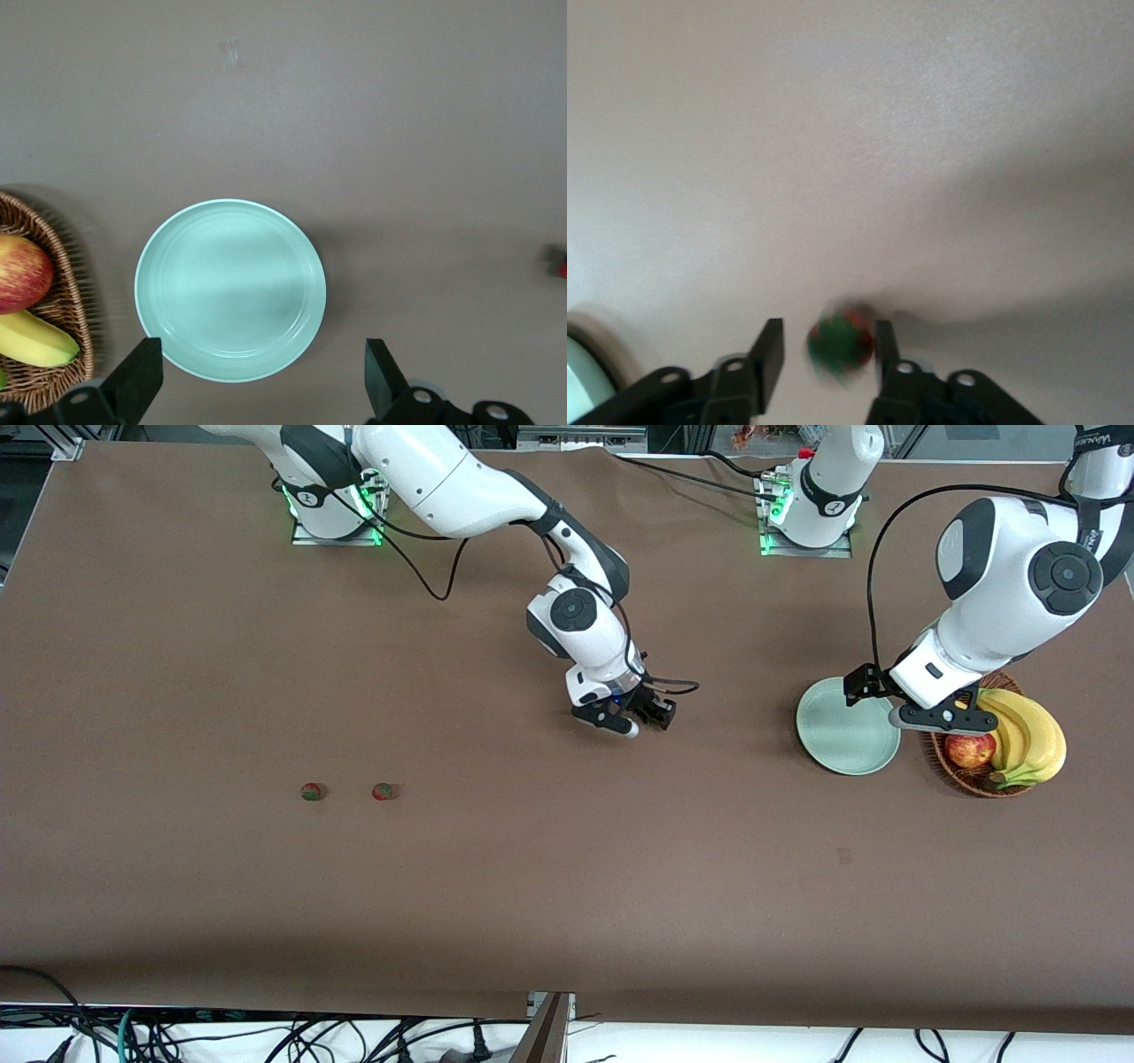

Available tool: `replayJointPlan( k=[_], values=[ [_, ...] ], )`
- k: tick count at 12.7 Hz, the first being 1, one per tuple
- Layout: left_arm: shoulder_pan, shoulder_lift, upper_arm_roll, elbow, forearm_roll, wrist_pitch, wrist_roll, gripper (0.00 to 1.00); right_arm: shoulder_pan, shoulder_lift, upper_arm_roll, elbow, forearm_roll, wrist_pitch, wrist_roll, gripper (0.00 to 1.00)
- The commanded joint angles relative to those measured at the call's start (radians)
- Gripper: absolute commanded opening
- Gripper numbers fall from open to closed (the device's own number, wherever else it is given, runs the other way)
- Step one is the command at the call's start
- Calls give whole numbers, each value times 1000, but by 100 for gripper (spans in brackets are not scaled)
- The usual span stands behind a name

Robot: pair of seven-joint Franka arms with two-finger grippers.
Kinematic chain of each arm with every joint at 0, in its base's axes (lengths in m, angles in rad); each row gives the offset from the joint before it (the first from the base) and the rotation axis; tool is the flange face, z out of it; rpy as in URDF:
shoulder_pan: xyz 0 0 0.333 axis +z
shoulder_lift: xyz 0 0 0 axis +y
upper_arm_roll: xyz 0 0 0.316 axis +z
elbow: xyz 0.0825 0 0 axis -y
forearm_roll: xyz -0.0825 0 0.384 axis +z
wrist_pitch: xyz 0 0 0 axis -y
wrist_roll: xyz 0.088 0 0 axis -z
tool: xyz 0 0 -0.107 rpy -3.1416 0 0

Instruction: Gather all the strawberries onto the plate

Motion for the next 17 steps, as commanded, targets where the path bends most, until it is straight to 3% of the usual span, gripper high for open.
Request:
replayJointPlan(
  k=[1,2,4,7,10,12,14,17],
  values=[
    [2,-34,-5,-29,21,15,-6,100,-6,-32,-27,21,-2,-51,21,72],
    [2,-34,-5,-29,20,15,-6,100,-16,-37,-27,21,-5,-81,13,77],
    [2,-33,-5,-29,20,15,-6,100,-62,-77,-28,18,-8,-171,-33,78],
    [-11,-20,-25,-29,21,40,-73,100,-162,-155,-42,13,-8,-441,-319,77],
    [-12,26,-133,-17,20,93,-232,100,-177,-201,-157,4,-7,-611,-542,77],
    [-14,96,-222,17,30,154,-359,100,-177,-204,-238,-10,-4,-653,-696,77],
    [-20,203,-278,127,85,161,-464,100,-179,-204,-307,-31,-4,-653,-839,77],
    [-90,396,-284,309,137,161,-579,100,-193,-207,-409,-98,-2,-654,-1072,77]
  ],
)
